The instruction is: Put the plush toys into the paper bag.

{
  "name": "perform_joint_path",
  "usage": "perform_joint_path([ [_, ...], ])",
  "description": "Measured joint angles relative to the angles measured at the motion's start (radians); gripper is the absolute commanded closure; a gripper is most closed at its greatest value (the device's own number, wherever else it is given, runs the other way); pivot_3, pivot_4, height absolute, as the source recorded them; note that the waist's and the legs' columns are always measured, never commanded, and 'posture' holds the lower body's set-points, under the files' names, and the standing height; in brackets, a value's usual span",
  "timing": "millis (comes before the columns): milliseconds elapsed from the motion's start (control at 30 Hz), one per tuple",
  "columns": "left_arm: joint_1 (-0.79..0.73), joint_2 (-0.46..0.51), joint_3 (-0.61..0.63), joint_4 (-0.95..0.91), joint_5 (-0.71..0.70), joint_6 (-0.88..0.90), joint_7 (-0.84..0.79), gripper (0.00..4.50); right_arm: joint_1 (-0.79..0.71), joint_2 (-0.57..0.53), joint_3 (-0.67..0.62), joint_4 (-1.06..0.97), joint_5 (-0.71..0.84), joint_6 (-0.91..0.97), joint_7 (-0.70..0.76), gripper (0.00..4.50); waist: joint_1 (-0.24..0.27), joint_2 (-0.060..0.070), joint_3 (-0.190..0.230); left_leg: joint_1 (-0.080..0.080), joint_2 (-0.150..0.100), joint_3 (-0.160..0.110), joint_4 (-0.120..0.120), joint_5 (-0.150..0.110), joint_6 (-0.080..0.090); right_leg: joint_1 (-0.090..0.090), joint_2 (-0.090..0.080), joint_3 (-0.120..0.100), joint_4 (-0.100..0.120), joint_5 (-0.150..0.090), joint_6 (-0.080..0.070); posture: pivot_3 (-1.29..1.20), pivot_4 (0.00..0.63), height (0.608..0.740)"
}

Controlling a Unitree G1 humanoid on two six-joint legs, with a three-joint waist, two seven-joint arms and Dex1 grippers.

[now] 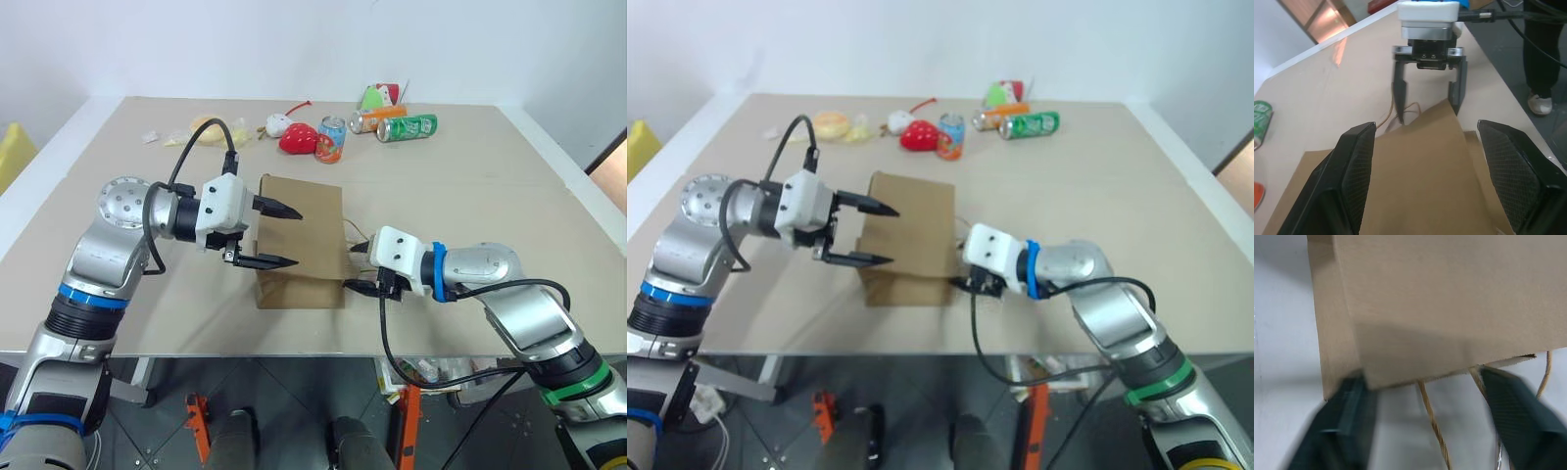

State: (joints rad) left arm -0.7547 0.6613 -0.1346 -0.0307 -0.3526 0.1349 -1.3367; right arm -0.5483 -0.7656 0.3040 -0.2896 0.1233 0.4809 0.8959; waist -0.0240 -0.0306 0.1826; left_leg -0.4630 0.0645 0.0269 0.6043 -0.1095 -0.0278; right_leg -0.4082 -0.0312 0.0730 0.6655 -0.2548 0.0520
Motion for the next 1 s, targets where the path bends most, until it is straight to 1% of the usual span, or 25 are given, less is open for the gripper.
perform_joint_path([
  [67,0.000,0.003,0.005,0.000,0.000,0.000,0.007,1.06,-0.012,0.010,0.000,0.001,-0.003,-0.006,0.003,3.61,0.000,0.000,0.000,0.000,0.000,0.000,0.000,0.000,0.000,0.000,0.000,0.000,0.000,0.000,0.000,0.00,0.150,0.740],
  [100,0.001,0.003,0.008,0.000,0.000,0.000,0.012,1.06,-0.016,0.012,0.000,0.002,-0.005,-0.008,0.003,3.91,0.000,0.000,0.000,0.000,0.000,0.000,0.000,0.000,0.000,0.000,0.000,0.000,0.000,0.000,0.000,0.00,0.150,0.740],
  [133,0.002,0.003,0.013,0.000,0.000,0.000,0.022,1.06,-0.022,0.017,-0.001,0.008,-0.009,-0.014,0.003,4.46,0.000,0.000,0.000,0.000,0.000,0.000,0.000,0.000,0.000,0.000,0.000,0.000,0.000,0.000,0.000,0.00,0.150,0.740],
  [333,0.007,0.003,0.015,0.000,0.001,0.000,0.044,1.06,-0.033,0.023,-0.002,0.054,-0.030,-0.048,0.000,4.46,0.000,0.000,0.000,0.000,0.000,0.000,0.000,0.000,0.000,0.000,0.000,0.000,0.000,0.000,0.000,0.00,0.150,0.740],
  [400,0.012,0.003,0.016,0.000,0.001,-0.001,0.055,1.06,-0.066,0.015,-0.013,0.112,-0.067,-0.110,-0.010,4.46,0.000,0.000,0.000,0.000,0.000,0.000,0.000,0.000,0.000,0.000,0.000,0.000,0.000,0.000,0.000,0.00,0.150,0.740],
  [500,0.012,0.002,0.016,0.001,0.001,-0.003,0.068,1.06,-0.112,-0.031,-0.023,0.196,-0.135,-0.218,-0.027,4.46,0.000,0.000,0.000,0.000,0.000,0.001,0.000,0.000,0.000,0.000,0.000,0.000,0.000,0.000,0.000,0.00,0.150,0.740],
  [567,0.012,-0.001,0.017,0.006,0.001,-0.005,0.077,1.06,-0.178,-0.079,-0.030,0.280,-0.205,-0.318,-0.035,4.46,0.000,0.000,0.000,0.000,0.000,0.001,0.000,0.000,0.000,-0.001,-0.001,0.000,0.000,0.000,0.000,0.00,0.150,0.740],
  [667,0.012,-0.015,0.017,0.025,0.001,-0.008,0.095,1.06,-0.260,-0.121,-0.034,0.350,-0.262,-0.440,-0.022,4.46,0.000,0.000,0.000,0.000,0.000,0.001,-0.001,0.000,0.000,-0.001,0.000,0.000,0.000,0.000,0.000,0.00,0.150,0.740],
  [733,0.010,-0.023,0.017,0.042,0.001,-0.009,0.107,1.06,-0.322,-0.142,-0.033,0.367,-0.284,-0.543,0.023,4.46,-0.001,0.000,0.000,0.000,0.000,0.001,-0.003,0.000,0.000,-0.002,0.000,0.000,0.000,0.000,0.003,0.00,0.150,0.740],
  [833,0.007,-0.026,0.018,0.056,0.001,-0.012,0.109,1.06,-0.372,-0.150,-0.023,0.386,-0.295,-0.627,0.079,4.46,-0.002,0.001,0.001,0.000,0.000,0.001,-0.004,0.000,0.000,-0.002,0.001,0.000,0.000,0.000,0.003,0.00,0.150,0.740],
  [900,0.001,-0.033,0.017,0.071,0.002,-0.022,0.109,1.06,-0.445,-0.150,0.009,0.419,-0.308,-0.724,0.154,4.46,-0.002,0.001,0.001,0.000,0.000,0.001,-0.004,0.000,-0.001,-0.002,0.001,0.000,0.000,0.000,0.003,0.00,0.150,0.740],
  [1000,-0.013,-0.051,0.017,0.092,0.003,-0.030,0.109,1.06,-0.528,-0.146,0.049,0.442,-0.306,-0.816,0.254,4.46,-0.002,0.001,0.001,0.000,0.000,0.001,-0.004,0.000,-0.001,-0.002,0.001,0.000,0.000,0.000,0.003,0.00,0.150,0.740],
])
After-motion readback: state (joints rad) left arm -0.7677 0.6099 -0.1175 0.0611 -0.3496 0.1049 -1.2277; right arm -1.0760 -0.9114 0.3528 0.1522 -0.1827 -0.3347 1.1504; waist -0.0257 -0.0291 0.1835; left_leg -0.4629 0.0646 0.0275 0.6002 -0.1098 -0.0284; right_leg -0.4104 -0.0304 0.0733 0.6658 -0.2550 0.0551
